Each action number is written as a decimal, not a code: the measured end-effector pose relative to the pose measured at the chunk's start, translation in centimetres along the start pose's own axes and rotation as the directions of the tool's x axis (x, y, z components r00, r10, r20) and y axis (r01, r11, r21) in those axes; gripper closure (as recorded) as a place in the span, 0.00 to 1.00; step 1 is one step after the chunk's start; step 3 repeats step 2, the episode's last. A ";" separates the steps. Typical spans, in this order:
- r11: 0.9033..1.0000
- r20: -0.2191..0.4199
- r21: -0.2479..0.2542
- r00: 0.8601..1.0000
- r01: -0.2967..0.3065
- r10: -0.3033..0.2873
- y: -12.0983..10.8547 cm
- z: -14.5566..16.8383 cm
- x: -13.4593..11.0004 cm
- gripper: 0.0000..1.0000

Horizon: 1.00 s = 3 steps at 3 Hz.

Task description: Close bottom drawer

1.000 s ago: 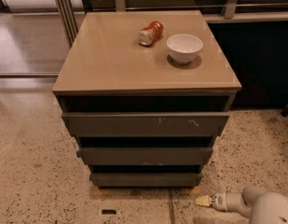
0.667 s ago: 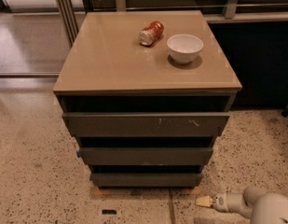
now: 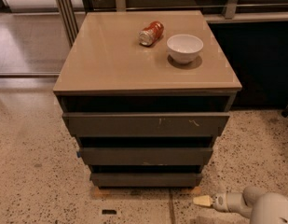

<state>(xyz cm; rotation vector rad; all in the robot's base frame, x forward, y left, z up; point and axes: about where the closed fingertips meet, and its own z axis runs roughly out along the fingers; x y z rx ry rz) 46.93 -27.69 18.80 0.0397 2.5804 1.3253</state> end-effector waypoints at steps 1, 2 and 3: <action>1.000 0.000 0.000 1.000 0.000 0.000 0.0 0.0 0.0 0.00; 1.000 0.000 0.000 1.000 0.000 0.000 0.0 0.0 0.0 0.00; 1.000 0.000 0.000 1.000 0.000 0.000 0.0 0.0 0.0 0.00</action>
Offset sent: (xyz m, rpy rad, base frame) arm 0.0000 0.0000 0.0000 0.0000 0.0000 0.0000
